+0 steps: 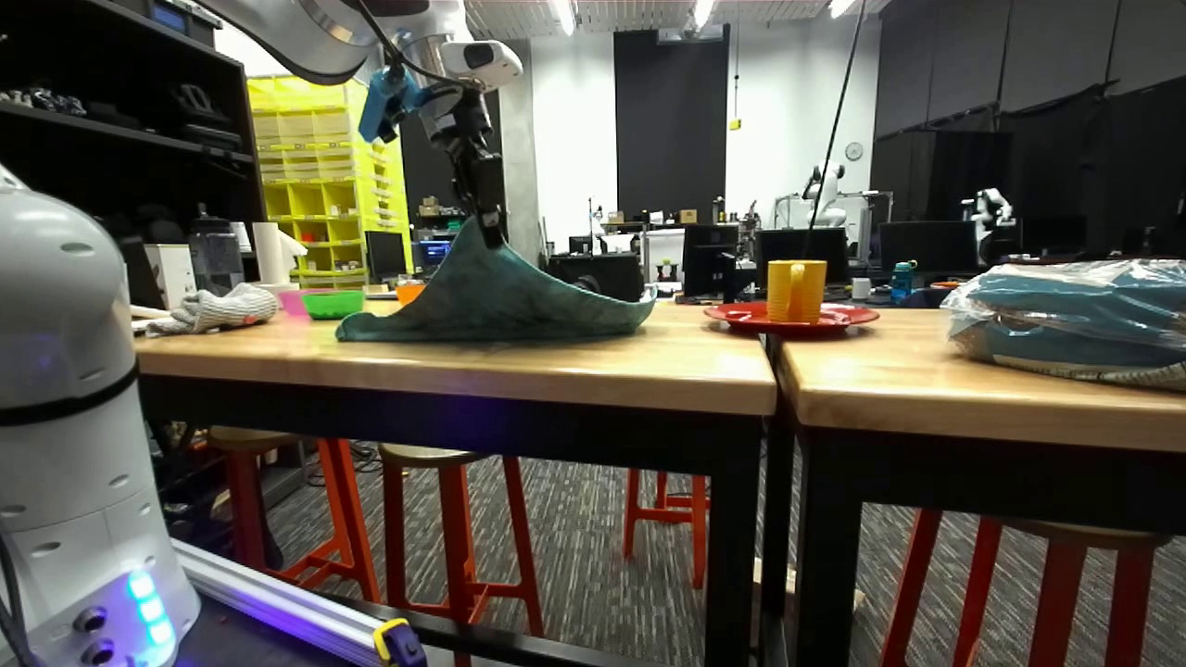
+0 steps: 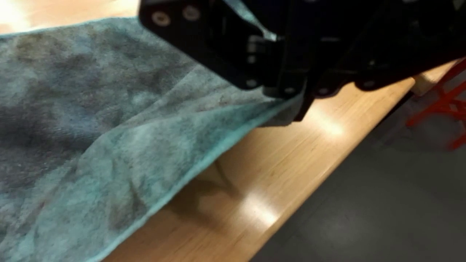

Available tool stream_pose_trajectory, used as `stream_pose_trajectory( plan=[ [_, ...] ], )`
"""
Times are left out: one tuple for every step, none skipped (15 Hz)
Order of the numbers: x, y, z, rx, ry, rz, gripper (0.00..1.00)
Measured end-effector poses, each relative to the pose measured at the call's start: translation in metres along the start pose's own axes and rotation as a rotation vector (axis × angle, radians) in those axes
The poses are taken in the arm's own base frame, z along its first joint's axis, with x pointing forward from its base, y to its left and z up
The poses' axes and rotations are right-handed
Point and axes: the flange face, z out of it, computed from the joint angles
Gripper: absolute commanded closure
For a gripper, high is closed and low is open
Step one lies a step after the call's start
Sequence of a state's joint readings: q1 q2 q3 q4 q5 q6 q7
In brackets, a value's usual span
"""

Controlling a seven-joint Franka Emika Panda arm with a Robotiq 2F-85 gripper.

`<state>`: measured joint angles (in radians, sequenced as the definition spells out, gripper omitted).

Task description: Unfold the blue cloth

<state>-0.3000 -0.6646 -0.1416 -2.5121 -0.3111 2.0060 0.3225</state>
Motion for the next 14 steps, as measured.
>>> stream_pose_trajectory(
  plan=[
    [-0.002, 0.004, -0.001, -0.001, -0.003, 0.006, 1.0],
    [-0.003, 0.008, -0.002, -0.001, -0.004, 0.014, 1.0],
    [-0.004, 0.012, -0.002, -0.001, -0.004, 0.021, 1.0],
    [-0.005, 0.015, -0.003, 0.0, -0.004, 0.029, 1.0],
    [-0.006, 0.019, -0.003, 0.0, -0.004, 0.035, 1.0],
    [-0.007, 0.022, -0.003, 0.0, -0.003, 0.04, 1.0],
    [-0.007, 0.024, -0.003, 0.0, -0.003, 0.045, 1.0],
    [-0.007, 0.026, -0.003, -0.001, -0.003, 0.049, 1.0],
    [-0.008, 0.028, -0.004, -0.002, -0.003, 0.051, 1.0],
    [-0.008, 0.029, -0.003, -0.003, -0.003, 0.052, 1.0],
    [-0.008, 0.03, -0.003, -0.006, -0.005, 0.053, 1.0],
    [-0.009, 0.031, -0.002, -0.008, -0.01, 0.053, 1.0],
    [-0.01, 0.032, -0.001, -0.01, -0.017, 0.05, 1.0],
    [-0.011, 0.033, 0.001, -0.012, -0.029, 0.047, 1.0]
  ],
)
